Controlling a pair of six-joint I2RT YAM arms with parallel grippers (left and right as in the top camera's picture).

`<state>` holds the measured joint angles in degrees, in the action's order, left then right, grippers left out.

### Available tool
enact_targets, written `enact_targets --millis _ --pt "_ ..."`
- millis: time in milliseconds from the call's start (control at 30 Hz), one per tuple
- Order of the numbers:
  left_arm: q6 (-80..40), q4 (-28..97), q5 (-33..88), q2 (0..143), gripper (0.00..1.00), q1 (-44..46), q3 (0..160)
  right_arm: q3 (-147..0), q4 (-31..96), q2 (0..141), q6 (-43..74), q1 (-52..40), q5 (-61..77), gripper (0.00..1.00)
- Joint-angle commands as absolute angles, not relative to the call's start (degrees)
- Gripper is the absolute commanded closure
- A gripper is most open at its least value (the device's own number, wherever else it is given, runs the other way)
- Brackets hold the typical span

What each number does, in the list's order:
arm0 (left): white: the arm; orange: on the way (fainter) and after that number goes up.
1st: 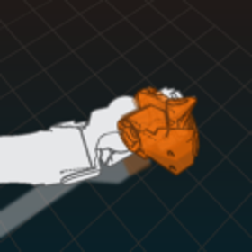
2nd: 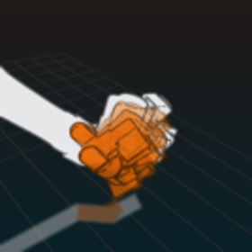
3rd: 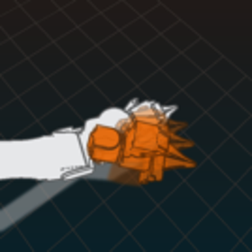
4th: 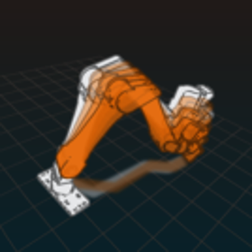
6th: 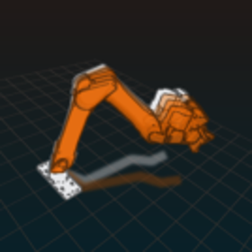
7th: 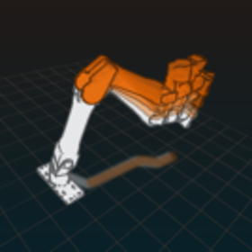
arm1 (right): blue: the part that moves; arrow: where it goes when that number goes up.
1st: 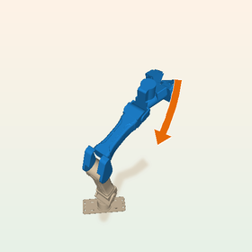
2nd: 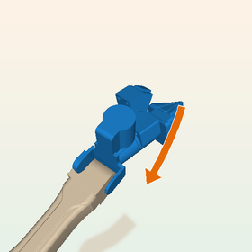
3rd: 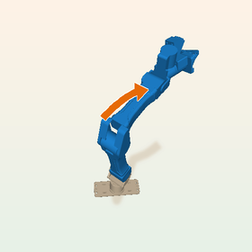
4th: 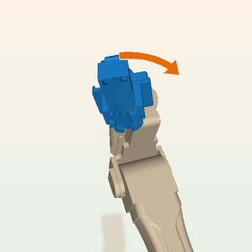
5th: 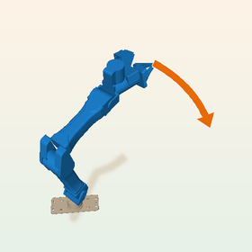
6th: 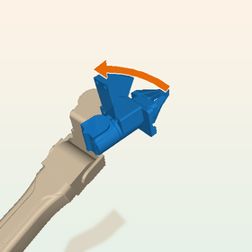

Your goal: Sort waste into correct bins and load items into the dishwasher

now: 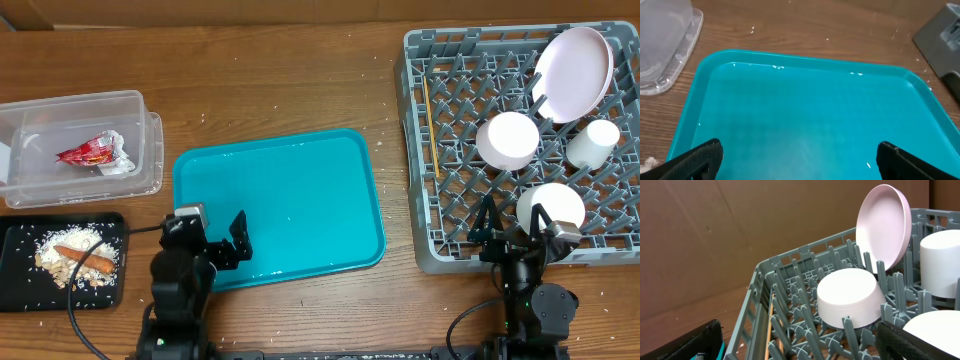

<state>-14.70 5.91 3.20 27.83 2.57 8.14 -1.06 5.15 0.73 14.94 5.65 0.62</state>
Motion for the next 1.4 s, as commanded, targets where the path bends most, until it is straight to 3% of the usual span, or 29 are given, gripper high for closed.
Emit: enact_targets --millis 0,800,1367 --pt "-15.3 3.6 2.3 22.8 0.00 2.2 2.2 -0.5 4.8 0.2 14.6 6.0 0.1 0.00" --pt "-13.2 4.4 0.0 0.4 0.00 -5.0 0.3 -0.5 4.8 0.2 14.6 6.0 0.1 0.00" --pt "-10.1 4.4 -0.2 0.2 0.00 -7.6 0.3 -0.5 4.8 0.2 14.6 6.0 0.1 0.00"
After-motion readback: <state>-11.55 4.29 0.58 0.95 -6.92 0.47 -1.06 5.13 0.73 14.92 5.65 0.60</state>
